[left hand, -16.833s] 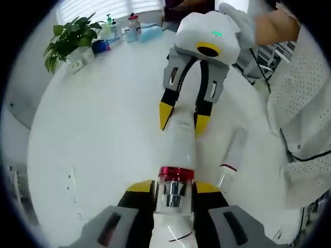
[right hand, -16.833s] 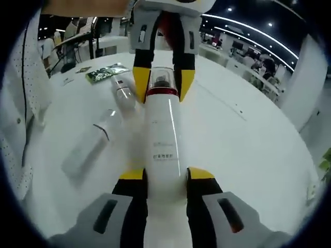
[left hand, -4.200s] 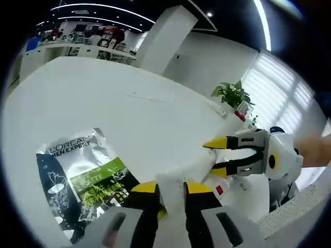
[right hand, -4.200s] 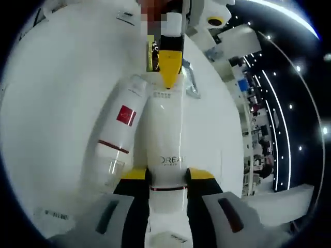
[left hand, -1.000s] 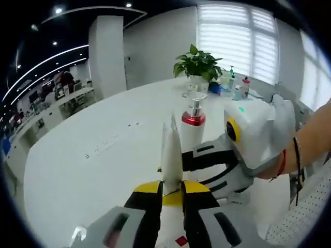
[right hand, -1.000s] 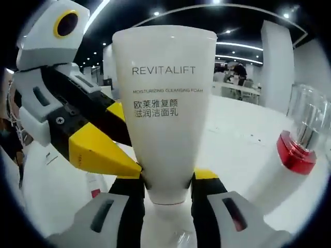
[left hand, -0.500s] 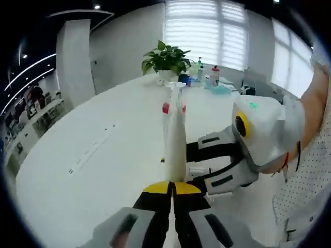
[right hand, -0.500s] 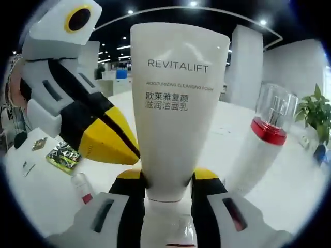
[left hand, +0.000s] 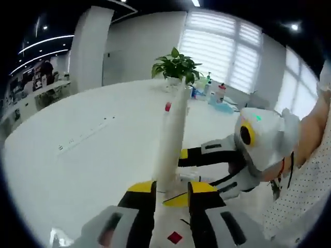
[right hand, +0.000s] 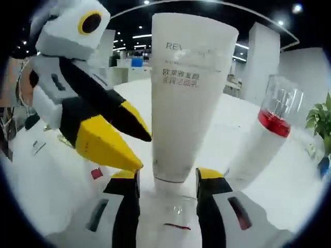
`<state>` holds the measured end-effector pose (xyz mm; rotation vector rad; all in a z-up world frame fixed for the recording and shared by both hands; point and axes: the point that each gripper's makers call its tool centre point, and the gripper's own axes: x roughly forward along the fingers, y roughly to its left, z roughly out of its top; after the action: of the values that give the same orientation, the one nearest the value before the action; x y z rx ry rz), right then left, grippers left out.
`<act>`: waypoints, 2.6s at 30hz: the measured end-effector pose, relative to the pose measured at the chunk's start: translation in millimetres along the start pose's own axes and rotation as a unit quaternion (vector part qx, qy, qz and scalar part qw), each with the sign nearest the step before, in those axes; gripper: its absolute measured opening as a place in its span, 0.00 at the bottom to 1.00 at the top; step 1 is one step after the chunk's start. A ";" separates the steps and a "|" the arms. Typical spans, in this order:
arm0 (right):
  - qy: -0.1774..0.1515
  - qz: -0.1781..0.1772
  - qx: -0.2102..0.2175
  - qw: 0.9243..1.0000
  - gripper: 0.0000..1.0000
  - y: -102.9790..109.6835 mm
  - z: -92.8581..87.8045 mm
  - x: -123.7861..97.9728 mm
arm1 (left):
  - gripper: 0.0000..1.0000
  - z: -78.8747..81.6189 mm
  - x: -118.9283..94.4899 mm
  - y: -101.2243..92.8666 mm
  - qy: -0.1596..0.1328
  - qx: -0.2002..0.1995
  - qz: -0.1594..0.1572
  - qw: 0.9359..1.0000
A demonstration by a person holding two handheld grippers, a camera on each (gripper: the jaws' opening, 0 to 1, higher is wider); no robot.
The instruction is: Arrange the skincare products in the storage area until every visible bottle or jar stands upright without overlapping.
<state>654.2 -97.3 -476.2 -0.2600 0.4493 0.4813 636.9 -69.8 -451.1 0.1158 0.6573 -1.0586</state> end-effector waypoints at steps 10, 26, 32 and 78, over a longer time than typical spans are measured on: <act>-0.034 -0.052 0.068 0.996 0.32 -43.5 -6.6 -69.9 | 0.17 -19.3 25.8 7.3 -0.020 -0.121 0.069 0.990; 0.005 -0.093 0.083 0.992 0.29 -59.6 -56.1 -99.8 | 0.14 -9.1 45.4 19.0 -0.024 -0.076 0.115 0.990; 0.005 -0.100 0.087 0.991 0.28 -64.3 -59.0 -105.0 | 0.14 0.2 57.5 16.1 -0.028 -0.078 0.126 0.989; 0.132 0.141 -0.063 0.979 0.18 18.5 -75.9 -80.3 | 0.14 -87.2 -73.1 -49.4 -0.108 -0.158 0.177 0.966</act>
<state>554.6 -138.4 -506.8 -0.3875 0.7209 0.7583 533.4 -4.2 -470.1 -0.1540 0.5741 -0.6028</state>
